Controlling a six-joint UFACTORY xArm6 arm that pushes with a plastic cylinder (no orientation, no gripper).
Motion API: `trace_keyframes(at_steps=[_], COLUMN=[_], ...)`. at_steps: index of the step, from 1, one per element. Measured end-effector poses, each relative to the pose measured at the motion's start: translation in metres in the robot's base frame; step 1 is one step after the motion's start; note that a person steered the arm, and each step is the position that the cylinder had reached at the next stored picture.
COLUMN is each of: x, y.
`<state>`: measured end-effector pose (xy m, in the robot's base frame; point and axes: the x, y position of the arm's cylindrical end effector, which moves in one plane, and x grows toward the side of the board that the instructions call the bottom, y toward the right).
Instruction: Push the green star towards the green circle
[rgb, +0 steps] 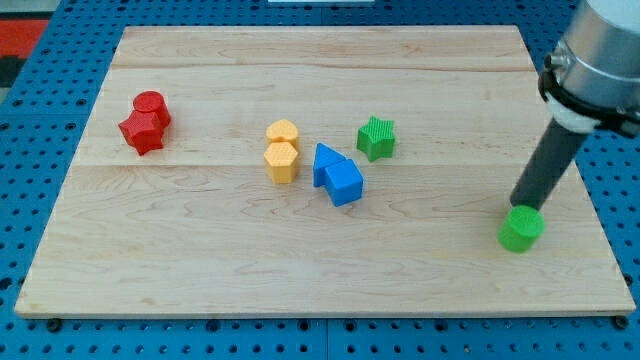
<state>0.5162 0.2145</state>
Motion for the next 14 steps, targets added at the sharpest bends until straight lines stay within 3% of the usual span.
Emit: trace_keyframes(at_steps=[1, 2, 4, 5, 7, 9, 10, 12, 13, 14], x=[0.005, -0.040, -0.135, -0.160, -0.101, -0.134, -0.127, -0.047, -0.017, -0.010], y=[-0.018, -0.068, -0.083, -0.143, -0.123, -0.159, -0.207, -0.132, -0.132, -0.182])
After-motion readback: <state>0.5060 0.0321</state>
